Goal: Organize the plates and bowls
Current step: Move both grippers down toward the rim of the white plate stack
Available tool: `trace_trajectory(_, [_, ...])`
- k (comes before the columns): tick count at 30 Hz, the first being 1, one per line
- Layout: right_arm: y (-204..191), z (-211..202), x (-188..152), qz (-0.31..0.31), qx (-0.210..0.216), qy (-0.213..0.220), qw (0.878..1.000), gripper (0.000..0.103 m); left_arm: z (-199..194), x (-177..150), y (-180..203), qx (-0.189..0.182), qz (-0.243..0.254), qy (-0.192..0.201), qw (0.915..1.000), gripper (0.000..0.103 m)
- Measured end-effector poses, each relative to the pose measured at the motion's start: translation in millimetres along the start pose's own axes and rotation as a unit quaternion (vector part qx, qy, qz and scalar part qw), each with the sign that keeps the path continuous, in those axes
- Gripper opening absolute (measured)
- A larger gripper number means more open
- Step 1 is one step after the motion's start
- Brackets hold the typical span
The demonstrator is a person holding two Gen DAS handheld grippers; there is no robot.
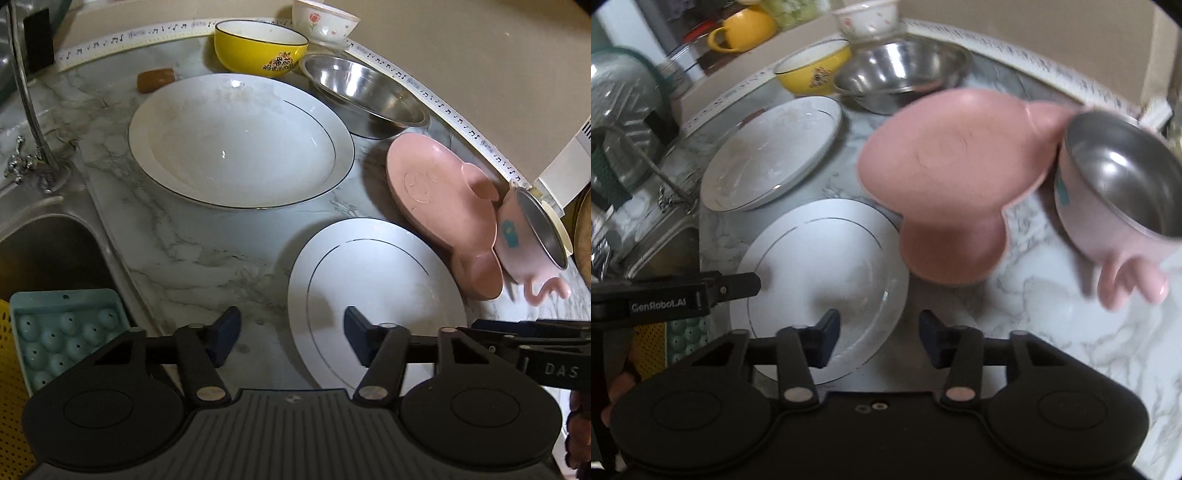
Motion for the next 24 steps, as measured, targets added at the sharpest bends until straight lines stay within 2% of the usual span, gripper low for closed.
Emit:
trace_trajectory(13, [17,14,5,0.068,0.03,-0.015,0.997,0.019,5,10,-6,-0.025,-0.026,-0.014,0.9992,0.018])
trace_trajectory(16, [19,15,6,0.078,0.031,-0.016,0.996,0.016,6,10,-5,-0.023,-0.023,-0.017,0.9993,0.013])
trace_trajectory(24, [22,16,6,0.091,0.039,-0.013,0.995,0.013,6,10,-8,-0.03,-0.036,-0.019,0.9987,0.012])
Point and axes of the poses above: each gripper's, at about its wrist camera, not at the fingertips, and z roughly the way its jaws point, y to its right, x to its top, the point moved 3 cm from there along z, roughly the way its jaws point, and after that the axes turned 7 degrees about -x, right-handed, at the moved point
